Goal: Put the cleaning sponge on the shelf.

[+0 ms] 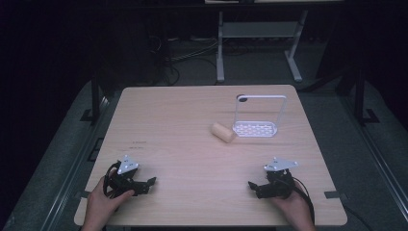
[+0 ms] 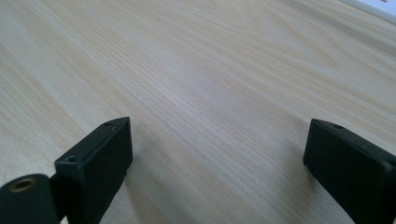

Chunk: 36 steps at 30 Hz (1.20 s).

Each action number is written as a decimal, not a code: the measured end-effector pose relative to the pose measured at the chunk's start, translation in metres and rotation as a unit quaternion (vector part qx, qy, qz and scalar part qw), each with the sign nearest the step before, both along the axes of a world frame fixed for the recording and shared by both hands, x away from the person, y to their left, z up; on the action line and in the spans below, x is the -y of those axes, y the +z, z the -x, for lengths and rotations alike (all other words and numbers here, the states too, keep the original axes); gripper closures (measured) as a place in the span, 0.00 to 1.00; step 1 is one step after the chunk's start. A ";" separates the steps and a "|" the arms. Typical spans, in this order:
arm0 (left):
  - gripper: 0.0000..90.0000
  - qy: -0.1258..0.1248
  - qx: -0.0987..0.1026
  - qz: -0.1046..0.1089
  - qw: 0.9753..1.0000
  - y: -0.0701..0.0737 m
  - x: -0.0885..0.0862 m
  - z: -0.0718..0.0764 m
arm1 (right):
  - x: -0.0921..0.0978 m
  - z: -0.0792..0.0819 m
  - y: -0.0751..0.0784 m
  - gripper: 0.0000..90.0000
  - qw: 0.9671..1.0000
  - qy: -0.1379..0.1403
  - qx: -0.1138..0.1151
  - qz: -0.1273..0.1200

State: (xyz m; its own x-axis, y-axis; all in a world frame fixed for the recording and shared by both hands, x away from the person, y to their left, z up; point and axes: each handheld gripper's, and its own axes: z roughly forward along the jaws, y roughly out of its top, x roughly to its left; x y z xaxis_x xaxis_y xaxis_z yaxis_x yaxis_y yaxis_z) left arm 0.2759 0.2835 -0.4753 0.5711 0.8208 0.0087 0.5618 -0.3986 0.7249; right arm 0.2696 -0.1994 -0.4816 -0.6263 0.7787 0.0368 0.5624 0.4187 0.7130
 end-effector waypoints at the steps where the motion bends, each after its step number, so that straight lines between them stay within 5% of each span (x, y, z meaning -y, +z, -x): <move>1: 0.14 0.000 -0.001 0.000 1.000 0.000 0.000 0.000 | 0.000 0.000 0.000 0.09 1.000 0.000 0.000 0.000; 24: 0.14 0.000 0.000 0.000 1.000 0.000 0.000 0.000 | 0.002 -0.006 0.004 0.09 1.000 0.003 -0.015 0.004; 36: 0.14 0.000 -0.001 0.000 1.000 0.000 0.000 0.000 | 0.002 -0.012 0.014 0.09 1.000 0.012 -0.003 -0.004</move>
State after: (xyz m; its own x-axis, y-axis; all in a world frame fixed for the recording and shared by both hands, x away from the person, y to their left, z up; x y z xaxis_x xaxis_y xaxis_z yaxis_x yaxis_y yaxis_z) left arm 0.2760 0.2835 -0.4752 0.5709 0.8210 0.0076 0.5630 -0.3982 0.7243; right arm 0.2811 -0.2011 -0.4675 -0.6451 0.7626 0.0478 0.5565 0.4261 0.7133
